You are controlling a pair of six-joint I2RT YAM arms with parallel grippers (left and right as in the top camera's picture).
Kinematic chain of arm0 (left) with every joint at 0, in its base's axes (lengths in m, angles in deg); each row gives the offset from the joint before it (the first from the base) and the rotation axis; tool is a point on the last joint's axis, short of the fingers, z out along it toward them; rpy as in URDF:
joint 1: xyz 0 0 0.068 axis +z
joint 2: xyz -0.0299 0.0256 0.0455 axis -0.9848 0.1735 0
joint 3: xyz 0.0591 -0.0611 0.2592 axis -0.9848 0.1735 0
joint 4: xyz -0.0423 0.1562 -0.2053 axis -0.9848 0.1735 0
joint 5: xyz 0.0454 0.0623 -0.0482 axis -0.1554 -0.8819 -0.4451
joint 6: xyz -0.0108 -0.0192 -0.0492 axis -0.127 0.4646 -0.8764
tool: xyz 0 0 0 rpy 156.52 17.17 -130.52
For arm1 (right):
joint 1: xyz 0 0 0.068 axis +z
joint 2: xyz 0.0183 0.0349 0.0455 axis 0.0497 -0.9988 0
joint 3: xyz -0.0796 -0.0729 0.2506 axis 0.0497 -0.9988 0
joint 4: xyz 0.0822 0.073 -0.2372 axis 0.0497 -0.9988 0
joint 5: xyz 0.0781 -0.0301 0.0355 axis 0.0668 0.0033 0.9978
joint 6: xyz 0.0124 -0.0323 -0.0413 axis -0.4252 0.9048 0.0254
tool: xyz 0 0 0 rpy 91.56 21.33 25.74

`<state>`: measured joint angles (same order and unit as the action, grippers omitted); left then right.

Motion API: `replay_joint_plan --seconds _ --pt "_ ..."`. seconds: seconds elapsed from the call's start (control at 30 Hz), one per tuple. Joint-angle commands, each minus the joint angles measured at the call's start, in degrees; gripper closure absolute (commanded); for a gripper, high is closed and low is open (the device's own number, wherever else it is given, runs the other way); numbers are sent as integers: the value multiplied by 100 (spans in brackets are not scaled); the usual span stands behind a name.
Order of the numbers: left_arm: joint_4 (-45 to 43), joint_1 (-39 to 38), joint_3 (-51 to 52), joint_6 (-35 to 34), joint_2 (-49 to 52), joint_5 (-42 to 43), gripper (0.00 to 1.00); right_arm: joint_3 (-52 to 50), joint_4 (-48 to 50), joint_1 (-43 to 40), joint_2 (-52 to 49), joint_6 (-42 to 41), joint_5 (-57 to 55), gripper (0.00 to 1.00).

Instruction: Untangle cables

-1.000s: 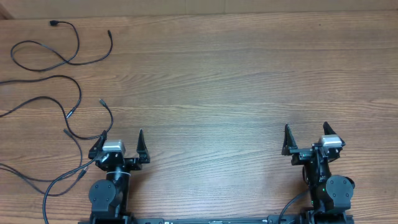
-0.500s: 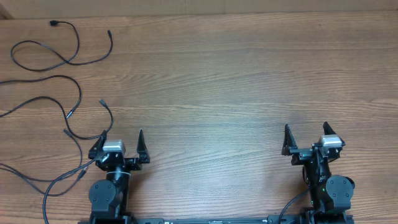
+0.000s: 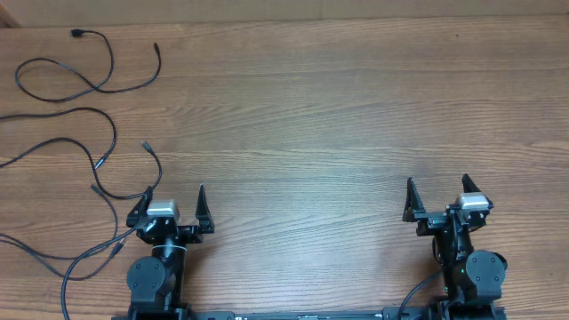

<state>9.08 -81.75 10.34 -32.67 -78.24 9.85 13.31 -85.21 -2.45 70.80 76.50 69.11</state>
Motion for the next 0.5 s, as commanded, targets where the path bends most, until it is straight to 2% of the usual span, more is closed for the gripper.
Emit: replay_joint_plan --seconds 0.0,0.47 --pt "-11 59 20 83 -61 -57 0 -59 37 59 68 9 -44 0" --pt "-13 59 20 83 -61 -57 0 -59 37 98 68 9 -57 0"
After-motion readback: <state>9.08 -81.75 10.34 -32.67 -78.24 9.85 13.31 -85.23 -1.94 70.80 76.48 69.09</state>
